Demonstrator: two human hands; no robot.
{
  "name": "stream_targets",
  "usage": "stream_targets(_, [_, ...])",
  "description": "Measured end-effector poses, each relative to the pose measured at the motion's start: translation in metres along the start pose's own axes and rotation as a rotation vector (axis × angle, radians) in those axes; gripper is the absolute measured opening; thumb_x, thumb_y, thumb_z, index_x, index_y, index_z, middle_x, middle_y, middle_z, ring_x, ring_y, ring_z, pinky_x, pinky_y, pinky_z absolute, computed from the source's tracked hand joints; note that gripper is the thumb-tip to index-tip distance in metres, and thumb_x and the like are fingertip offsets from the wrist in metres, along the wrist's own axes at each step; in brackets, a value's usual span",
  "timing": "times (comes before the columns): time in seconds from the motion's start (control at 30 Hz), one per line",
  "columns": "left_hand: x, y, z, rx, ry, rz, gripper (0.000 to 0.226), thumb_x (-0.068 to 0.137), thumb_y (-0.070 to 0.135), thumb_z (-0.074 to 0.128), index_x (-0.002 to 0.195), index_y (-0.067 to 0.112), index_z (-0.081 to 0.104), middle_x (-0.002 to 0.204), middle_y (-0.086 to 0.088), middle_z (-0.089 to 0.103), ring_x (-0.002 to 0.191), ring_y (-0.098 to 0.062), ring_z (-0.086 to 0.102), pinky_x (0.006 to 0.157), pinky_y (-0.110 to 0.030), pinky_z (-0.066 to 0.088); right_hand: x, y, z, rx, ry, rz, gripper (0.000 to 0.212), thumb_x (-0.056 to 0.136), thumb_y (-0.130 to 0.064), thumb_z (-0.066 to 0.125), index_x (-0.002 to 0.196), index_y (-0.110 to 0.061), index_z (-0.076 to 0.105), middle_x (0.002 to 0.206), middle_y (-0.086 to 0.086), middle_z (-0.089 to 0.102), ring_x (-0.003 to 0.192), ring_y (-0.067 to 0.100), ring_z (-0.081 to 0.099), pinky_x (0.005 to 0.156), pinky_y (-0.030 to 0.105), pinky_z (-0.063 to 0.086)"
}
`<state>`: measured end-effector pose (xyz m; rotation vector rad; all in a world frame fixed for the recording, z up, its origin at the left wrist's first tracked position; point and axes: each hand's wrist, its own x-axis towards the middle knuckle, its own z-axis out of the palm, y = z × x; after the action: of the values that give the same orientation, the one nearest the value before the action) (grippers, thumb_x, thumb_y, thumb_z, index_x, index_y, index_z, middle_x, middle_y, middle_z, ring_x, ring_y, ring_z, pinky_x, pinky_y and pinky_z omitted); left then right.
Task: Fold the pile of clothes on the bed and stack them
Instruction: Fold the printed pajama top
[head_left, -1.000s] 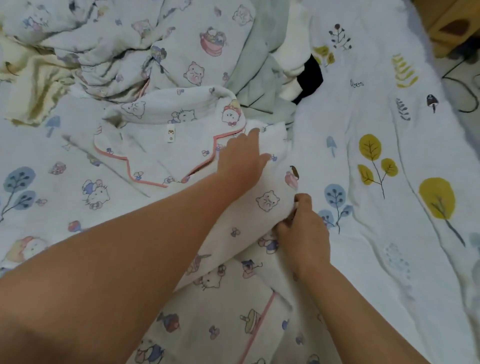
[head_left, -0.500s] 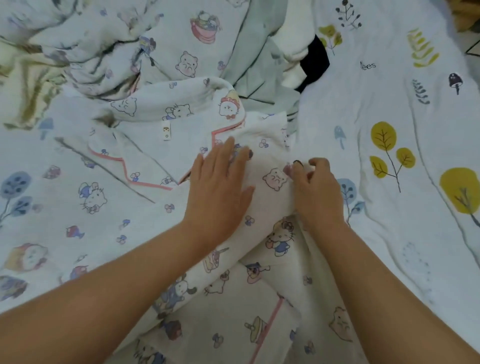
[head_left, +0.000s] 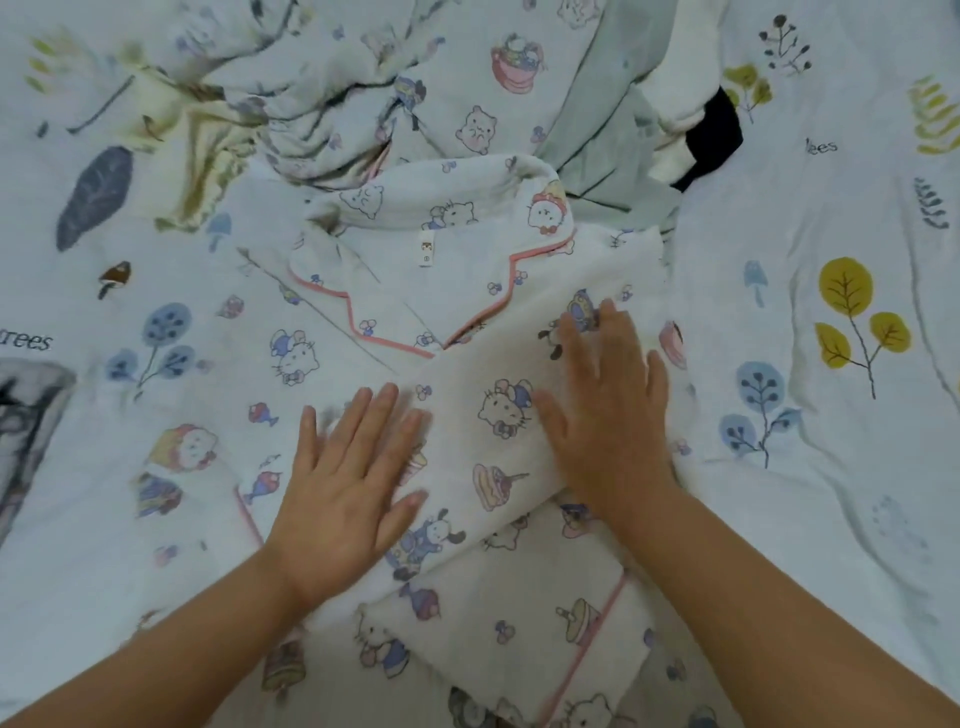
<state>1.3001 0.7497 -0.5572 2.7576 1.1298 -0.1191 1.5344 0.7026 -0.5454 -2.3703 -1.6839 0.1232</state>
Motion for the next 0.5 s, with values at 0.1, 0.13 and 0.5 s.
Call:
stream_targets(0.1, [-0.016, -0.012, 0.001, 0.046, -0.207, 0.033, 0.065, 0.096, 0.053, 0.008, 0.143, 0.015, 0.032, 0.149, -0.011, 0.032, 0.137, -0.031, 0.031, 0.109, -0.054, 0.022, -0.027, -0.001, 0.014, -0.166, -0.443, -0.188, 0.066, 0.096, -0.053, 0.02, 0.146, -0.028, -0.016, 0.157, 0.003, -0.017, 0.144, 0.02, -0.016, 0.111, 0.049, -0.016])
stream_targets(0.13, [-0.019, -0.015, 0.0, 0.037, -0.249, 0.02, 0.067, 0.095, 0.054, 0.004, 0.143, 0.015, 0.03, 0.149, -0.01, 0.03, 0.136, -0.032, 0.031, 0.108, -0.052, 0.023, -0.031, 0.003, 0.016, -0.174, -0.499, -0.183, 0.064, 0.096, -0.053, 0.017, 0.142, -0.031, -0.022, 0.156, 0.0, -0.021, 0.143, 0.018, -0.019, 0.111, 0.047, -0.017])
stream_targets(0.5, [-0.077, -0.001, -0.024, -0.223, -0.138, -0.132, 0.043, 0.091, 0.019, 0.052, 0.13, 0.004, 0.053, 0.141, -0.019, 0.044, 0.131, -0.034, 0.042, 0.107, -0.048, 0.029, -0.081, 0.015, -0.043, 0.028, -0.289, -0.175, 0.028, 0.088, -0.003, 0.056, 0.116, 0.0, 0.062, 0.121, 0.021, 0.059, 0.116, 0.036, 0.051, 0.1, 0.043, 0.038])
